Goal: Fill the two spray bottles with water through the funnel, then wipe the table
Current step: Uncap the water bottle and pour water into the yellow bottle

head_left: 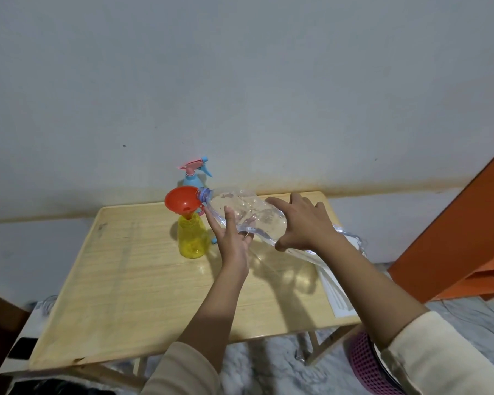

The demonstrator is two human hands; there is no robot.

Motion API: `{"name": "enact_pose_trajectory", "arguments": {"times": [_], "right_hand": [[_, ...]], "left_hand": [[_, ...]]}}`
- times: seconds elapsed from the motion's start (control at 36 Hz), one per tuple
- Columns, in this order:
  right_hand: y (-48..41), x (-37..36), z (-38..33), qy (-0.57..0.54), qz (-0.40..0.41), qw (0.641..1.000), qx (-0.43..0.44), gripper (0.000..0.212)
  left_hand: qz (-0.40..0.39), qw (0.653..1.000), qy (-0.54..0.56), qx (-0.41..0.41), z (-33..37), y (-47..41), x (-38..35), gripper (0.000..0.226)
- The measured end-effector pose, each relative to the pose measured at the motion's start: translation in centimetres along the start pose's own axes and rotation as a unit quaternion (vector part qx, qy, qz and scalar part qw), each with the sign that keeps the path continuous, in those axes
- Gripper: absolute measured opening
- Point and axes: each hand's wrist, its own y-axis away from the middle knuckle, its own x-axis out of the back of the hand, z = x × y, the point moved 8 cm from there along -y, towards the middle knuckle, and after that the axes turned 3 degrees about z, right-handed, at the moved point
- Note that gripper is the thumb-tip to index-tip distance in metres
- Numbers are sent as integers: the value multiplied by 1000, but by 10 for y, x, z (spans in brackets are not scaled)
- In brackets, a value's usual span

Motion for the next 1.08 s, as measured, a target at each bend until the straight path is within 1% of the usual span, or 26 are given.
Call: {"name": "enact_pose_trajectory", "arguments": {"times": [0.22,0.47,0.64,1.08], "right_hand": [[-4,6,-7,23,-2,1000,6,94],[-4,10,-8,42,-6,999,7,97],[-3,11,-7,51,-7,999,8,96],[-2,16,-10,56,-3,998,12,96]], "left_hand": [[7,999,30,9,1,-3,2,63],[1,1000,23,13,-2,-3,0,62],[-3,999,46,22,-3,0,-2,61],[-9,998,52,25,1,4,-4,60]]}}
